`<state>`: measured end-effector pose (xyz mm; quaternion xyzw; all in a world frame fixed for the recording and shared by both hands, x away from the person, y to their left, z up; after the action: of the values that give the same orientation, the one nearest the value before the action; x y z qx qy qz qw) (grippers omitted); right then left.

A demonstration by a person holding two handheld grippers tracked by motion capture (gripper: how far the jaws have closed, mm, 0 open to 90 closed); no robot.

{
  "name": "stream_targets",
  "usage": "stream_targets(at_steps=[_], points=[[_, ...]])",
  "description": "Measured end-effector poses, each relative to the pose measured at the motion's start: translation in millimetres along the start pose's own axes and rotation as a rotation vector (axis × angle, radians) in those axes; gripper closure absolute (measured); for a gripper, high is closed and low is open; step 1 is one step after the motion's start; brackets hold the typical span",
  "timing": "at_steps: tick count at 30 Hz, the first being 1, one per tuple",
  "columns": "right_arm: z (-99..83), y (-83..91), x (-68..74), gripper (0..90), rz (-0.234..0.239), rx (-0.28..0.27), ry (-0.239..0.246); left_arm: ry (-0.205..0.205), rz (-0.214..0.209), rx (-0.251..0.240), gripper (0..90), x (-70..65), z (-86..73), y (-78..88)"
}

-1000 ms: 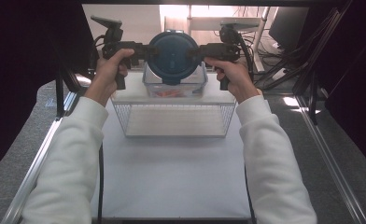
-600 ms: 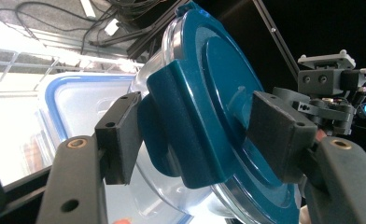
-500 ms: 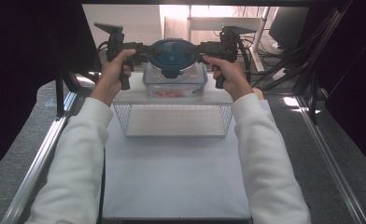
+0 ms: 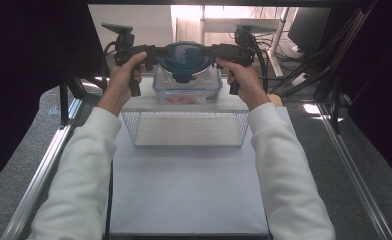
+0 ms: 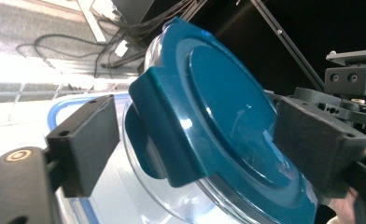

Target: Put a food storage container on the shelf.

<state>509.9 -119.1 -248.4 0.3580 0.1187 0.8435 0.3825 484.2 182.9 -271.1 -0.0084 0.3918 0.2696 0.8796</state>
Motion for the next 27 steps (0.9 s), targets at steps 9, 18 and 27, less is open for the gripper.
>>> stream_targets(at_steps=[9,18,27], points=[[0.7,18.4,1.6,16.1,-0.026,-0.055,0.047,-0.105,0.067,-0.026,11.0,-13.5,-4.8,18.7],[-14.7,49.4,1.0,14.3,-0.021,-0.088,0.13,-0.23,0.097,0.007,11.5,-41.0,-32.0,47.0],[-60.6,95.6,-12.3,15.7,-0.013,-0.11,0.243,-0.334,0.11,0.058,12.1,-60.3,-86.0,69.1]])
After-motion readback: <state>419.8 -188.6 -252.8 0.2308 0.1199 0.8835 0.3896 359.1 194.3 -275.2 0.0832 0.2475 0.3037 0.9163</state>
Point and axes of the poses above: each handheld gripper's, and its own axes: y roughly backward along the jaws, z roughly out of its top, x roughly to its left, the point moved 1 cm from there along -y, roughly forward along the jaws, and after that the axes turned 9 degrees about -z, right-handed, at the moved point
